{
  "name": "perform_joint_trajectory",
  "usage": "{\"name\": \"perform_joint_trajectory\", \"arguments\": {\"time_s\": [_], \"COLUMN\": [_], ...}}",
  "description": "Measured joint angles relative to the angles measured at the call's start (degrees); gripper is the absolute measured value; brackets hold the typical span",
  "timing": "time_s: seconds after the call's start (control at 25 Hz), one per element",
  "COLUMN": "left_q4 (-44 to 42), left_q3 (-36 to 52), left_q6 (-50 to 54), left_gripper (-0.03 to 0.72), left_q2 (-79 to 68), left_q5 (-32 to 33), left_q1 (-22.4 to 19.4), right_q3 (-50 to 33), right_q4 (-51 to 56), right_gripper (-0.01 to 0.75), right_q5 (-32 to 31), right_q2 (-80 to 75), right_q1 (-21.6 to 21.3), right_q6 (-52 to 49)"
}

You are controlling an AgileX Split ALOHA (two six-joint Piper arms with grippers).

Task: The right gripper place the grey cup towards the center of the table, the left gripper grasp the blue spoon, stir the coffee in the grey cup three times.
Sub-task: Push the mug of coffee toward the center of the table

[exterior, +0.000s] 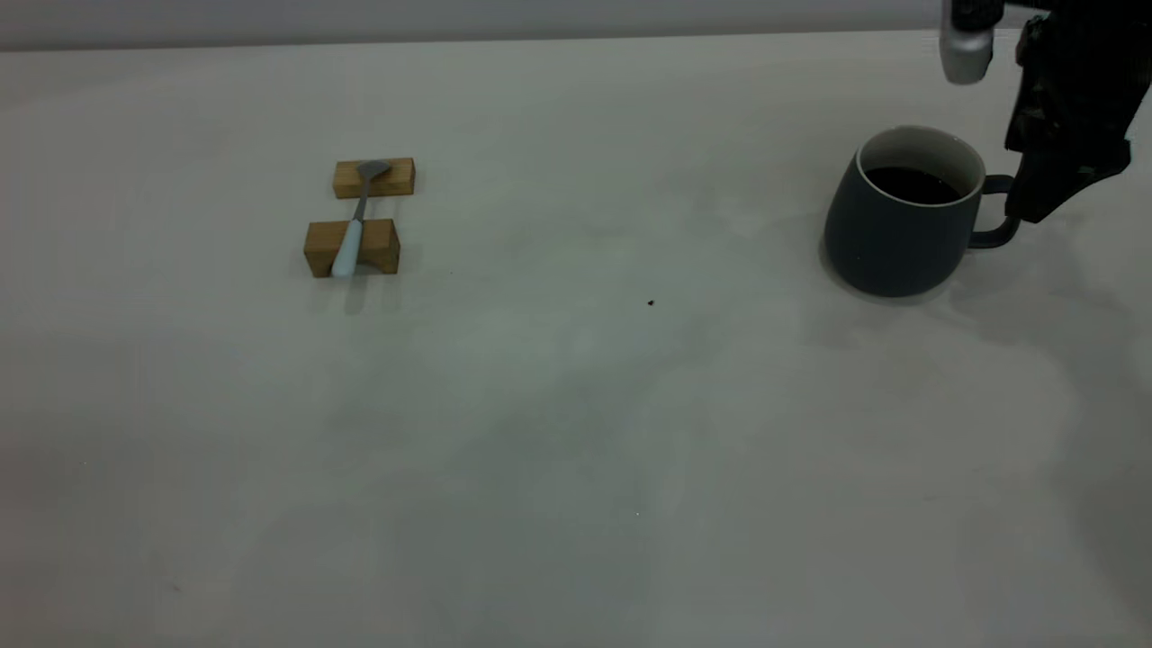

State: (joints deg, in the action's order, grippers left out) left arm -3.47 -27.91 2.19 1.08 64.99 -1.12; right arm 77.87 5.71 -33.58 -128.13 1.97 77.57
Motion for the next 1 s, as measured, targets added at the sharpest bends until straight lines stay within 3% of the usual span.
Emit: {"name": "perform_joint_trajectory", "arguments": {"time_s": [0.2, 0.52, 0.68, 0.88, 1.0], "left_q4": [0.00, 0.00, 0.00, 0.00, 0.00], "left_q3": [0.00, 0.00, 0.00, 0.00, 0.00], "left_q6": [0.00, 0.00, 0.00, 0.00, 0.00], "left_gripper": [0.463, 0.463, 0.463, 0.463, 0.463], "left_q2": [0.00, 0.00, 0.00, 0.00, 0.00], "left_q5": [0.00, 0.00, 0.00, 0.00, 0.00], "left_q1": [0.00, 0.00, 0.00, 0.00, 0.00], "right_q3": [1.81, 2.28, 2.28, 2.28, 2.28], "right_q4": [0.96, 2.17, 5.03, 9.12, 12.27], "right_gripper": [0.666, 0.620, 0.482, 0.195, 0.172], "right_q5": [0.00, 1.89, 1.89, 2.12, 3.94], "right_q2": [-3.36, -4.75, -4.85, -4.85, -4.96], "right_q1": [0.64, 6.83, 9.78, 11.62, 13.16], "right_q6": [2.85, 3.91, 3.91, 3.91, 3.91]}}
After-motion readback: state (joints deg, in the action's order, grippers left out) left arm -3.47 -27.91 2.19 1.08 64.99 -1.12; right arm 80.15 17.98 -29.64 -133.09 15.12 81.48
